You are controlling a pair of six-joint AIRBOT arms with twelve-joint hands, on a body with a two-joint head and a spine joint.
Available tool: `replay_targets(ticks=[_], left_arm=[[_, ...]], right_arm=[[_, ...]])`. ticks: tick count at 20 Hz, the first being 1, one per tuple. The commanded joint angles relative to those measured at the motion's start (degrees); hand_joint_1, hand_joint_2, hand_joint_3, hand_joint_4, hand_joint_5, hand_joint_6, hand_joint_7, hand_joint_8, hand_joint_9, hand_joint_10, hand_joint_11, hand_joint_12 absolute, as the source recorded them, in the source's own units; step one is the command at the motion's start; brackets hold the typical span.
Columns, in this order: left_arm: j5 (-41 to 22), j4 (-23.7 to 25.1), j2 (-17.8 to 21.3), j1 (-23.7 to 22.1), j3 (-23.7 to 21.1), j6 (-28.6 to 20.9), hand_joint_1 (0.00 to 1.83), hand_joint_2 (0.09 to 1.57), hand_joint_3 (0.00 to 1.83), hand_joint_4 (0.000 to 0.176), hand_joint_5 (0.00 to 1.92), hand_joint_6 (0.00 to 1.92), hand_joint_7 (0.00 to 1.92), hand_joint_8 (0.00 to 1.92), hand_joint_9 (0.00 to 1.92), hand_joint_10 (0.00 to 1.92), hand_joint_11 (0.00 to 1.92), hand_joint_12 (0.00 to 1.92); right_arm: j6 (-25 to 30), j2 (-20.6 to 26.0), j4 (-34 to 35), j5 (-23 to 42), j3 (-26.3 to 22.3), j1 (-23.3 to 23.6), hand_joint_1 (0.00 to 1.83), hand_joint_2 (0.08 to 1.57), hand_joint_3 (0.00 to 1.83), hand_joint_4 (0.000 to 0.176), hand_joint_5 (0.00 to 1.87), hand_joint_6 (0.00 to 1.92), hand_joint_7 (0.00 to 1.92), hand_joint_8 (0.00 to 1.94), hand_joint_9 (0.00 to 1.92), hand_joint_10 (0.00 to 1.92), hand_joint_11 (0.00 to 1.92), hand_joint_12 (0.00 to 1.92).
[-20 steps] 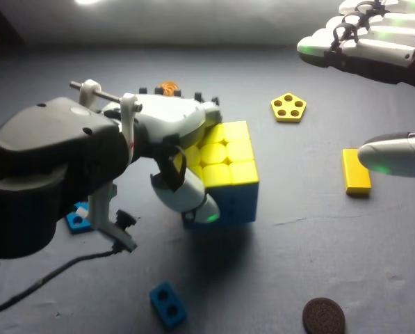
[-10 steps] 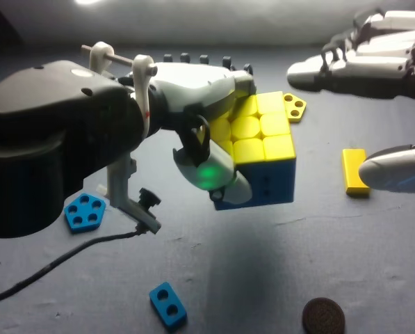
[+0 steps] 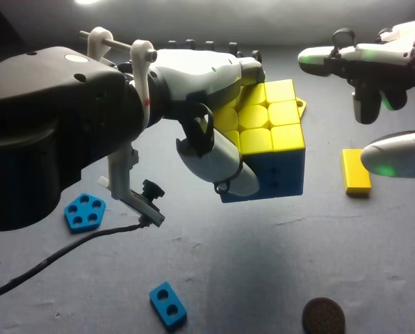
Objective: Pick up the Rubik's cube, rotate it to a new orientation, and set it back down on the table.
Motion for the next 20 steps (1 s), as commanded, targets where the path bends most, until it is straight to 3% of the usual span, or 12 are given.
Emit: replay_targets(ticks=[1,2,4,6,8,9,12,13,16,20], left_arm=[[0.5,1.8,0.5,-1.1,-0.5,0.0,1.04,1.39,0.00,0.000,0.52,1.62,0.50,1.85,0.38,1.92,0.39,1.92],[0.5,1.5,0.5,-1.2,-0.5,0.3,1.04,1.39,0.00,0.000,0.52,1.62,0.51,1.84,0.37,1.92,0.38,1.92],[0.5,1.4,0.5,-1.2,-0.5,0.5,1.01,1.42,0.01,0.022,0.44,1.78,0.51,1.79,0.37,1.92,0.35,1.92],[0.6,1.4,0.5,-1.2,-0.5,0.7,1.02,1.41,0.00,0.000,0.44,1.72,0.53,1.82,0.39,1.92,0.36,1.92],[0.7,1.4,0.5,-1.2,-0.6,0.9,1.05,1.39,0.00,0.000,0.52,1.60,0.53,1.83,0.40,1.92,0.39,1.92],[0.7,1.4,0.5,-1.2,-0.7,1.0,1.02,1.41,0.00,0.015,0.48,1.71,0.50,1.83,0.38,1.92,0.39,1.92],[0.7,1.4,0.5,-1.1,-0.7,1.1,1.02,1.40,0.00,0.001,0.50,1.66,0.50,1.85,0.39,1.92,0.37,1.92],[0.7,1.4,0.5,-1.1,-0.7,1.1,1.02,1.40,0.00,0.015,0.47,1.71,0.52,1.80,0.37,1.92,0.37,1.92],[0.8,1.4,0.5,-1.1,-0.7,1.2,1.02,1.40,0.00,0.017,0.47,1.70,0.53,1.79,0.37,1.92,0.37,1.92],[0.8,1.4,0.5,-1.2,-0.5,1.2,1.04,1.39,0.00,0.002,0.46,1.70,0.57,1.75,0.39,1.90,0.35,1.92]], right_arm=[[0.5,0.3,1.0,4.8,0.0,0.7,0.13,1.25,0.00,0.000,0.01,0.00,0.48,0.98,0.45,1.60,0.29,1.92],[0.5,0.3,0.9,4.4,0.0,0.6,0.10,1.25,0.00,0.000,0.00,0.00,0.48,0.98,0.45,1.59,0.27,1.92],[0.6,0.3,0.9,3.5,-0.2,0.5,0.13,1.24,0.00,0.000,0.02,0.01,0.49,0.96,0.45,1.56,0.28,1.92],[0.6,0.3,-0.1,3.4,-0.7,0.2,0.12,1.24,0.00,0.000,0.02,0.00,0.46,0.98,0.40,1.62,0.26,1.92],[0.5,-0.6,-0.9,2.1,-1.2,-0.6,0.12,1.24,0.00,0.000,0.05,0.01,0.45,1.01,0.38,1.64,0.23,1.92],[0.5,-2.0,-0.9,0.2,-1.3,-1.0,0.11,1.25,0.00,0.000,0.04,0.00,0.44,1.04,0.37,1.66,0.26,1.92],[-0.3,-2.5,-0.9,-0.2,-1.7,-2.1,0.18,1.23,0.00,0.000,0.04,0.00,0.45,1.05,0.37,1.66,0.27,1.92],[-0.9,-2.6,-0.9,-0.2,-1.9,-2.4,0.16,1.25,0.00,0.000,0.03,0.00,0.41,1.13,0.35,1.71,0.26,1.92],[-2.2,-2.9,-0.9,-0.2,-2.4,-3.2,0.24,1.24,0.00,0.000,0.08,0.02,0.43,1.12,0.37,1.69,0.27,1.92],[-2.4,-3.9,-0.9,-1.0,-2.4,-3.6,0.18,1.25,0.00,0.000,0.08,0.01,0.43,1.14,0.40,1.68,0.31,1.92]])
